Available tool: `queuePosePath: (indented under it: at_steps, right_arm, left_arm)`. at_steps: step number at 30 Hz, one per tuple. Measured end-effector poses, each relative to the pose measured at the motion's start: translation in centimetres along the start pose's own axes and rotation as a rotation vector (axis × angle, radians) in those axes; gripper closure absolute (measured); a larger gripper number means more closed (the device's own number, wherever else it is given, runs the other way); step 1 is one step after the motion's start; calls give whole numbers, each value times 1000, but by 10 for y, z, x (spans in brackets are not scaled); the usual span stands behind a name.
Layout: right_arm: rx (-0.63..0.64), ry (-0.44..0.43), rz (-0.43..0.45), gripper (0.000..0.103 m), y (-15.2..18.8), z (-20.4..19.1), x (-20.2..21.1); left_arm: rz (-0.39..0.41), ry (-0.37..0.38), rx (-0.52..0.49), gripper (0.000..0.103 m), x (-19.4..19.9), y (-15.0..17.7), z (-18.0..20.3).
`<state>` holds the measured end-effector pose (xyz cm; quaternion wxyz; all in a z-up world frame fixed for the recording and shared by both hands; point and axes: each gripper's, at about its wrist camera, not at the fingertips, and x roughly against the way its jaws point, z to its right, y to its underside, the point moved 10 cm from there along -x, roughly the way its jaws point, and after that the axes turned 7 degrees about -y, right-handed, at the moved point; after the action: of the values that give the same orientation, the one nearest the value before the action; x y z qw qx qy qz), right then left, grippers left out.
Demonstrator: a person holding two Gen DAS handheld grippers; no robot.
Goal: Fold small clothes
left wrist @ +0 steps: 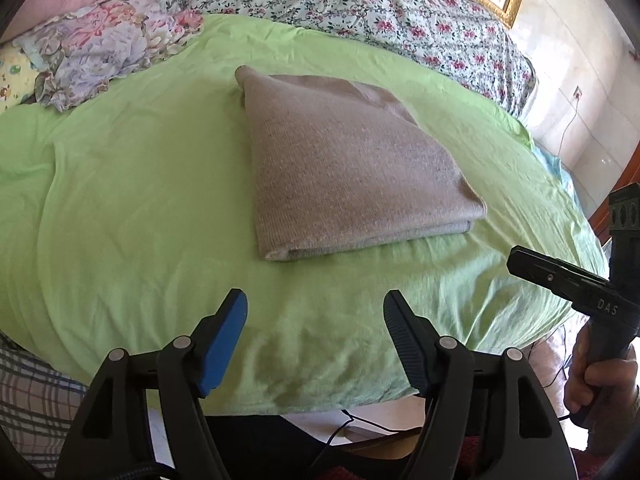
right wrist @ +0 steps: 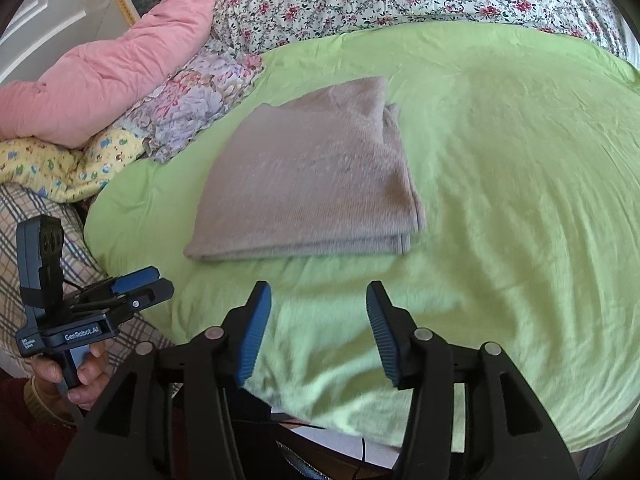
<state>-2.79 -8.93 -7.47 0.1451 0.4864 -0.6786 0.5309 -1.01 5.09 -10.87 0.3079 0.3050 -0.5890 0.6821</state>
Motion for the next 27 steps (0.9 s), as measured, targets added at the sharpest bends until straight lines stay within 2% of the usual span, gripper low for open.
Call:
queuePosePath:
  at_steps: [12,15,18,20,25,27]
  right_arm:
    - [-42,9,16,46,-13,12,-2]
    - [-36,14,11,41,-20,12,-7]
    - [-8,25,15,30,-30,10,-9]
    - [8,29,11,25,-38,8,-12]
    - [38,33,-11,22,-53,1,-20]
    - [58,30,-25,21,-52,-4,-21]
  left_arm:
    - [-18,22,78,27,-12,-23,-23]
    - [-1,-16,53,27,-13,-30,-23]
    - [31,-95,-11,24,-14,-43,-25]
    - [42,-113,-20,22,-14,-52,-26]
    - [33,-123,1,21,-14,-61,-29]
    - [30,-140,-22,21,-12,-56,-30]
